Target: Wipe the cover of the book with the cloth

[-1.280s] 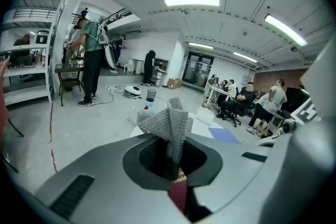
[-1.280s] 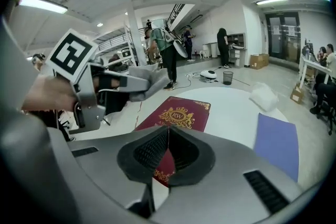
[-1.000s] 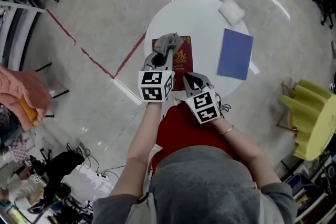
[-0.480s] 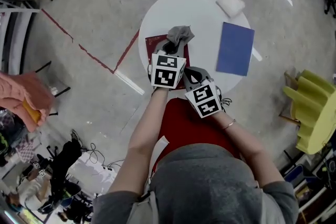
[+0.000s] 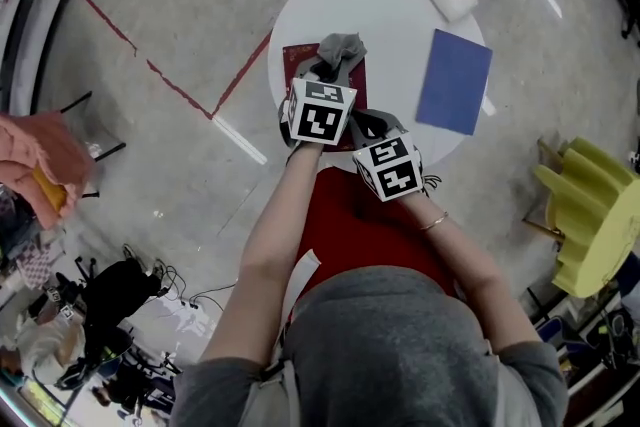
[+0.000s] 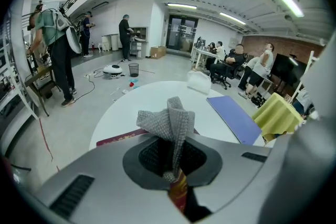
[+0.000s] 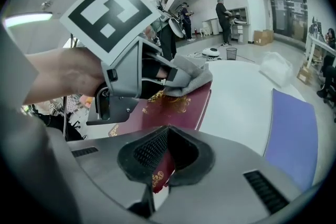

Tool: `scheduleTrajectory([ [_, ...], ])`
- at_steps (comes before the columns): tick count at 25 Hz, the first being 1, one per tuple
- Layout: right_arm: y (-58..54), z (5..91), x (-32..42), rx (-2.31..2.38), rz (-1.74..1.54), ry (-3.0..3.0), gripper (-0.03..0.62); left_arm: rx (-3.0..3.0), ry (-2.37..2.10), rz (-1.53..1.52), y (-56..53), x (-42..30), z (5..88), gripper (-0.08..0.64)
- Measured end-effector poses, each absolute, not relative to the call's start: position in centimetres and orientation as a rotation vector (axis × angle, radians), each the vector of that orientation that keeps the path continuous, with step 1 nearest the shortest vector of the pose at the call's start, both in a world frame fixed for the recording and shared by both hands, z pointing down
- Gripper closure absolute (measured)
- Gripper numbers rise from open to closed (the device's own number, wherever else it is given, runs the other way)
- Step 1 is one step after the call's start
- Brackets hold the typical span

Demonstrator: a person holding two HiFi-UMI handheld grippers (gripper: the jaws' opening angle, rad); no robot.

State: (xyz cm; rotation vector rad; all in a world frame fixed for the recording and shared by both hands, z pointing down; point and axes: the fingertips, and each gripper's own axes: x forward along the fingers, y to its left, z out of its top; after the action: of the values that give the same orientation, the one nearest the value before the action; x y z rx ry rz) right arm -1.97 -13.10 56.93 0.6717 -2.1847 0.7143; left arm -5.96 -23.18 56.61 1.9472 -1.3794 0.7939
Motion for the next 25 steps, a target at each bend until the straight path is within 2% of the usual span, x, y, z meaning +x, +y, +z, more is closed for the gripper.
scheduleTrajectory([
  [19, -12.8, 57.4, -1.9, 0.886, 0.733, -2.073, 0.565, 1.736, -1.482, 0.653, -16.5, -19.5, 58.6, 0.531],
  [25, -12.6, 56.7, -2.1, 0.966, 0.777, -2.056, 0.563, 1.76, -1.475, 0.596, -14.3, -20.5, 56.5, 0.531],
])
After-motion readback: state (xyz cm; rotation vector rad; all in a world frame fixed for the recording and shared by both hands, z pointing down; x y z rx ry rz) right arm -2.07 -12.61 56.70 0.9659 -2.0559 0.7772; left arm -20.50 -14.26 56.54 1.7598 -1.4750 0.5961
